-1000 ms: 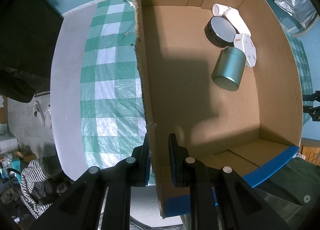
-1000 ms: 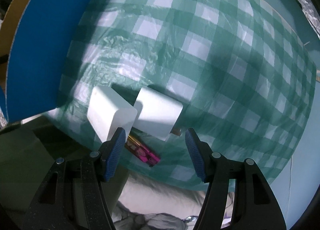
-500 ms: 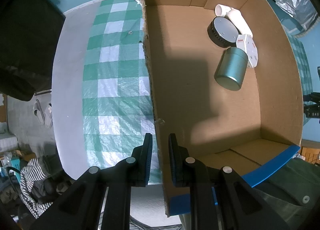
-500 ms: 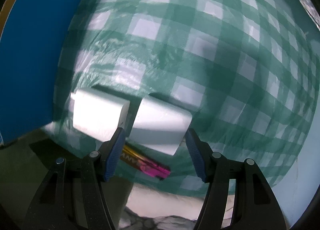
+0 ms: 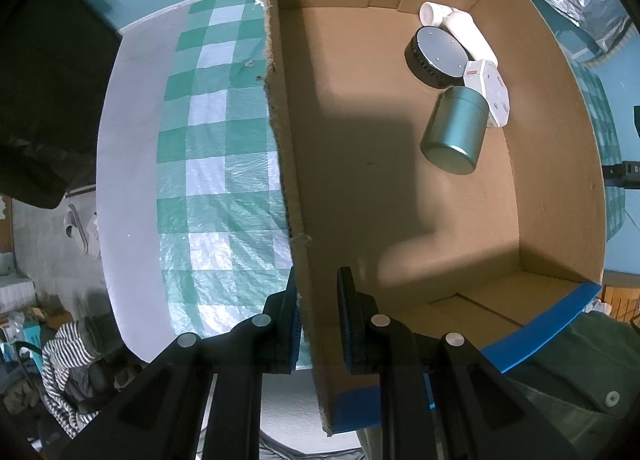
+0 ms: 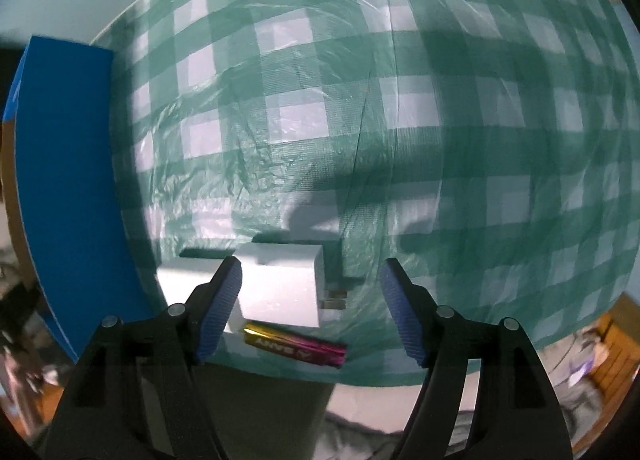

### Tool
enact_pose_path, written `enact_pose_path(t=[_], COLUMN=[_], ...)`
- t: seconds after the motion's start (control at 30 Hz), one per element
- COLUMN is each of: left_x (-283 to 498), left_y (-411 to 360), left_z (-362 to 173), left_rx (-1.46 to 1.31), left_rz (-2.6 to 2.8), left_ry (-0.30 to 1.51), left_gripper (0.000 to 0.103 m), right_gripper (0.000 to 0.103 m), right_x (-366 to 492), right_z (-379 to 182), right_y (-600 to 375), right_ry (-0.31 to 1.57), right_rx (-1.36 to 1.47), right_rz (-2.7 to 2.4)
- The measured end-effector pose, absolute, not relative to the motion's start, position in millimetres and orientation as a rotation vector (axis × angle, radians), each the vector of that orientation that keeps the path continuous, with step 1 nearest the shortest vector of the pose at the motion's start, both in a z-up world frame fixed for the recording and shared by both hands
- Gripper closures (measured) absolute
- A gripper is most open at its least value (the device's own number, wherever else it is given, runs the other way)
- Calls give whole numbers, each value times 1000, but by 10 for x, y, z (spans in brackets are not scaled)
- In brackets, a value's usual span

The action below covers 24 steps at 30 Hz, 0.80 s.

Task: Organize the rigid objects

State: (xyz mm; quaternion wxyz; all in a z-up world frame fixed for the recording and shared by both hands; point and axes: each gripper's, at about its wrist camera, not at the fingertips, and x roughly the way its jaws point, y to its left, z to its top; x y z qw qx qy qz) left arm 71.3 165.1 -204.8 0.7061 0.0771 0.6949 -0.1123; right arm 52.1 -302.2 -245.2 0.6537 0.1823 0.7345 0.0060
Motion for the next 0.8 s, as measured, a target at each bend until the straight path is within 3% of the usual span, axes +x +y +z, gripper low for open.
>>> enact_pose_path(t=[0.63,0.8], left_x=[720,726], left_y=[1682,1700], left_z=[-2064,-2083], left_rx=[151,149], left_rz=[-248,-243], left_ry=[1544,1548], left_gripper=[87,87], right_gripper=[35,52], right_x=[362,353], right_z=[-2744,-2734], right_y=[-2365,-2294], right_ry=[1660,1651], right_rx=[188,159], right_rz=[-15,-31])
